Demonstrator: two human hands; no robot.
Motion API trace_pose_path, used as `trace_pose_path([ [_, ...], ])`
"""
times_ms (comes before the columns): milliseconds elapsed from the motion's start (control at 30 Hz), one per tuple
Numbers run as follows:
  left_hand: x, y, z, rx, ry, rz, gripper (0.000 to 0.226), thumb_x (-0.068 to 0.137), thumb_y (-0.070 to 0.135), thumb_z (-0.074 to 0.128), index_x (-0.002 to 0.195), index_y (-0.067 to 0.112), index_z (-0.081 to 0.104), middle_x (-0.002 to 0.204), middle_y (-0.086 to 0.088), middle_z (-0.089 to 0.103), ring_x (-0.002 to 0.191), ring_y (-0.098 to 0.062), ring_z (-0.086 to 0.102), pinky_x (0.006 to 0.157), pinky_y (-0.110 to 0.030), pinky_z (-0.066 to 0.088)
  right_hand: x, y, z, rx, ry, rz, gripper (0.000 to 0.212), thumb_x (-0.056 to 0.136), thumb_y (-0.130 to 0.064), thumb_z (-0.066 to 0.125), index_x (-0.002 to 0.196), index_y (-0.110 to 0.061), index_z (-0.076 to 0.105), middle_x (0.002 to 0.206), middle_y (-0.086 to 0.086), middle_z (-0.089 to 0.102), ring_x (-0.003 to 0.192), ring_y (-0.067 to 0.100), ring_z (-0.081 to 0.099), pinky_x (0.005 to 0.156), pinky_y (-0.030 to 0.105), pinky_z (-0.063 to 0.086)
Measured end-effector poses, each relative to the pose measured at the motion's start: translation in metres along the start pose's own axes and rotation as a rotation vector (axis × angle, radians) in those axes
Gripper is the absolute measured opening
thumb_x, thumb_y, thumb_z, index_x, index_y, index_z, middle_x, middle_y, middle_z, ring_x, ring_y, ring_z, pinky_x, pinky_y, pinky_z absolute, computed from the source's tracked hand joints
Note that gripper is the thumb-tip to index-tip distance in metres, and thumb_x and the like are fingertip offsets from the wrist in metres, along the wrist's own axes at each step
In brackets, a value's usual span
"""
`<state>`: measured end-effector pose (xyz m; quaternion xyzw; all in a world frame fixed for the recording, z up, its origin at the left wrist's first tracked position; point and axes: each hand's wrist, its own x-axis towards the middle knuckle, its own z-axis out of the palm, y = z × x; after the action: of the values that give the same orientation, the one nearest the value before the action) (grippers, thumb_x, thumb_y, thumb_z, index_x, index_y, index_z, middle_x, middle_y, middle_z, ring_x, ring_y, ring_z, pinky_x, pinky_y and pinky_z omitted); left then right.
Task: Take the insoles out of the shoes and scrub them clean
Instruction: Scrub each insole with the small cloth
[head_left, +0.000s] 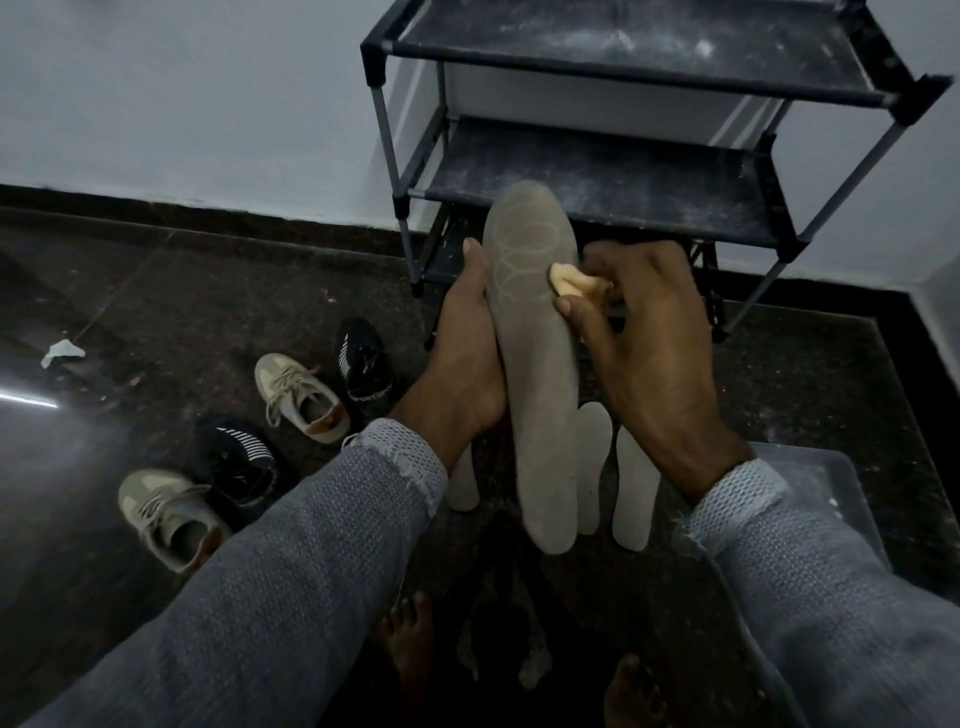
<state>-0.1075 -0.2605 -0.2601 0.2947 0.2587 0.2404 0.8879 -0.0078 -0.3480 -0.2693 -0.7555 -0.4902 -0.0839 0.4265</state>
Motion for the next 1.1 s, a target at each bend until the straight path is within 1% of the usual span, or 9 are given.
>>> trace_pose_path([
  [67, -0.001, 0.0, 0.001, -0.001, -0.016, -0.016, 0.072, 0.097, 0.061, 0.019, 0.109, 0.004, 0.061, 0.101, -0.015, 0.071, 0.092, -0.023, 0.068, 0.085, -0.033, 0.054, 0.001, -0.001, -0.002, 0.072, 0.055, 0.025, 0.044, 0.084, -0.028, 0.072, 0.12, -0.012, 0.053, 0.119, -0.003, 0.039, 0.097, -0.014, 0.046, 0.08, 0.008, 0.047],
  [167, 0.002, -0.001, -0.001, 0.014, 0.012, 0.004, 0.071, 0.097, 0.06, 0.019, 0.103, 0.005, 0.063, 0.092, -0.013, 0.072, 0.08, -0.02, 0.07, 0.075, -0.031, 0.057, 0.002, 0.0, -0.001, 0.123, 0.035, 0.031, 0.031, 0.085, -0.029, 0.071, 0.106, -0.012, 0.055, 0.118, 0.002, 0.041, 0.1, 0.004, 0.057, 0.079, 0.023, 0.056],
  [300, 0.002, -0.001, -0.002, -0.04, -0.022, -0.015, 0.082, 0.096, 0.063, 0.019, 0.092, 0.003, 0.075, 0.096, -0.014, 0.072, 0.083, -0.023, 0.071, 0.076, -0.034, 0.058, -0.002, 0.001, 0.0, -0.027, -0.052, -0.011, 0.028, 0.088, -0.031, 0.067, 0.104, -0.007, 0.065, 0.115, 0.008, 0.05, 0.097, -0.007, 0.043, 0.076, 0.0, 0.038],
  [400, 0.003, -0.002, -0.001, -0.057, -0.034, -0.011, 0.084, 0.097, 0.061, 0.019, 0.076, 0.006, 0.078, 0.088, -0.013, 0.073, 0.076, -0.022, 0.072, 0.068, -0.033, 0.059, -0.003, -0.001, 0.0, -0.091, -0.083, -0.02, 0.03, 0.09, -0.029, 0.065, 0.109, -0.006, 0.065, 0.116, 0.01, 0.052, 0.092, 0.005, 0.046, 0.074, 0.015, 0.039],
  [533, 0.004, -0.003, -0.003, -0.041, 0.0, 0.009, 0.068, 0.099, 0.057, 0.021, 0.101, 0.007, 0.066, 0.09, -0.012, 0.073, 0.078, -0.022, 0.071, 0.072, -0.033, 0.058, -0.001, 0.001, 0.0, -0.081, -0.09, -0.022, 0.021, 0.092, -0.015, 0.061, 0.107, -0.002, 0.065, 0.113, 0.012, 0.052, 0.087, 0.011, 0.052, 0.076, 0.024, 0.049],
  [667, 0.002, -0.003, -0.002, -0.072, -0.009, -0.008, 0.068, 0.097, 0.059, 0.024, 0.126, 0.005, 0.053, 0.112, -0.018, 0.065, 0.103, -0.028, 0.062, 0.087, -0.04, 0.053, -0.005, -0.003, 0.003, -0.057, -0.186, -0.008, 0.015, 0.094, -0.014, 0.06, 0.097, 0.0, 0.065, 0.107, 0.011, 0.053, 0.102, 0.023, 0.06, 0.09, 0.024, 0.049],
  [800, 0.005, -0.003, -0.007, -0.05, 0.0, -0.032, 0.073, 0.096, 0.064, 0.021, 0.116, 0.005, 0.059, 0.111, -0.019, 0.067, 0.103, -0.029, 0.064, 0.093, -0.042, 0.05, -0.017, -0.012, 0.006, 0.026, -0.308, 0.011, 0.011, 0.094, -0.016, 0.061, 0.088, -0.007, 0.063, 0.107, 0.012, 0.057, 0.098, 0.014, 0.053, 0.084, 0.009, 0.039],
  [967, 0.001, -0.007, -0.001, -0.029, -0.036, -0.028, 0.072, 0.098, 0.057, 0.022, 0.097, 0.003, 0.068, 0.093, -0.017, 0.072, 0.082, -0.024, 0.072, 0.072, -0.035, 0.059, -0.011, -0.006, -0.002, -0.064, -0.201, -0.014, 0.01, 0.093, -0.011, 0.06, 0.09, -0.003, 0.064, 0.095, 0.009, 0.056, 0.085, 0.013, 0.05, 0.072, 0.015, 0.035],
  [1100, 0.001, -0.009, 0.001, -0.02, -0.042, -0.033, 0.066, 0.099, 0.057, 0.022, 0.107, 0.004, 0.061, 0.095, -0.015, 0.072, 0.084, -0.023, 0.071, 0.072, -0.034, 0.06, -0.004, -0.003, -0.001, -0.077, -0.163, 0.03, 0.014, 0.095, -0.013, 0.056, 0.093, -0.002, 0.065, 0.094, 0.015, 0.058, 0.083, 0.028, 0.058, 0.077, 0.042, 0.052],
])
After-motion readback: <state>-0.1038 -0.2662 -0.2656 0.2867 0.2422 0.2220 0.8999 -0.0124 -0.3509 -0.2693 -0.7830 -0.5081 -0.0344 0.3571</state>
